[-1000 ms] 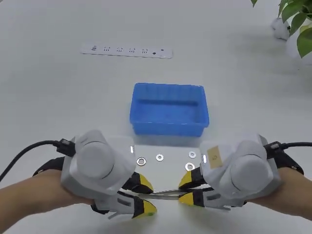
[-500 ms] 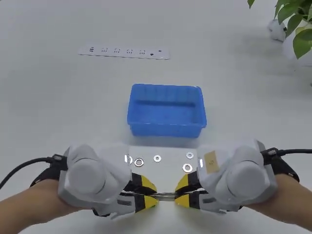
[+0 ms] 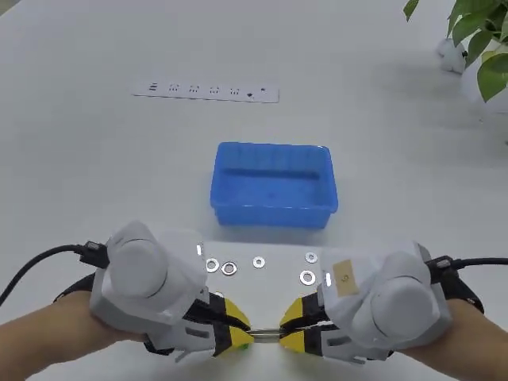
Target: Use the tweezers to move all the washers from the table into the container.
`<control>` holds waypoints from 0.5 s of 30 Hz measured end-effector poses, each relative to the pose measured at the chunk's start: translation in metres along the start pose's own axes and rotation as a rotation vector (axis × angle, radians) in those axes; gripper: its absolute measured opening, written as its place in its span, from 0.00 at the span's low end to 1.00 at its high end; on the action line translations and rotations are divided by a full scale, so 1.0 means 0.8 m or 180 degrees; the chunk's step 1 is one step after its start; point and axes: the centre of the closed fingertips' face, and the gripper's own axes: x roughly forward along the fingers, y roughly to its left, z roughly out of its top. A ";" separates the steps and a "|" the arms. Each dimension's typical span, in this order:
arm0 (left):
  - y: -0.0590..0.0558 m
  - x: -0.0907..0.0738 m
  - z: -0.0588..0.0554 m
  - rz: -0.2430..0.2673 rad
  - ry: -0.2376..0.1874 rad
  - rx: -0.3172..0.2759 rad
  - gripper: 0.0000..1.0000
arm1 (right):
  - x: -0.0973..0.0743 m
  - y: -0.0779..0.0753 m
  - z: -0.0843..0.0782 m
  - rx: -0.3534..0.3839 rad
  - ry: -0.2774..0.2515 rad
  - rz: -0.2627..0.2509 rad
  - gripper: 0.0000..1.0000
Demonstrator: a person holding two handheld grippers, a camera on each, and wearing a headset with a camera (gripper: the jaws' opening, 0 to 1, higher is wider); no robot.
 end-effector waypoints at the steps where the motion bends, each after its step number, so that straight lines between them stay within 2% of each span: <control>1: -0.003 -0.002 -0.001 -0.0022 0.0038 0.0042 0.08 | 0.001 0.003 0.002 -0.0011 -0.0001 0.0013 0.07; 2: -0.005 -0.004 -0.001 -0.0028 0.0057 0.0063 0.08 | 0.002 0.005 0.003 -0.0024 -0.0010 0.0014 0.07; 4: -0.013 -0.012 0.000 -0.0125 0.0080 -0.0027 0.08 | 0.003 0.012 0.007 -0.0058 -0.0056 0.0046 0.07; 7: -0.015 -0.025 0.010 -0.0167 -0.0053 -0.0086 0.04 | 0.003 0.015 0.010 -0.0091 -0.0080 0.0017 0.07; 8: -0.023 -0.030 0.024 -0.0267 -0.0214 -0.0265 0.04 | 0.002 0.010 0.014 -0.0085 -0.0129 -0.0069 0.07; 9: -0.029 -0.033 0.029 -0.0330 -0.0228 -0.0307 0.04 | 0.002 0.006 0.018 -0.0041 -0.0199 -0.0132 0.07; 10: -0.027 -0.033 0.027 -0.0279 -0.0178 -0.0227 0.04 | 0.001 0.003 0.024 0.0025 -0.0280 -0.0164 0.07; 11: -0.018 -0.032 0.019 -0.0123 -0.0021 0.0050 0.04 | -0.002 0.000 0.031 0.0076 -0.0359 -0.0188 0.07; 13: -0.015 -0.034 0.010 -0.0052 0.0118 0.0169 0.05 | -0.004 -0.002 0.032 0.0060 -0.0350 -0.0196 0.07; 15: -0.008 -0.035 0.020 0.0082 -0.0056 0.0072 0.05 | -0.005 -0.003 0.031 0.0043 -0.0338 -0.0212 0.07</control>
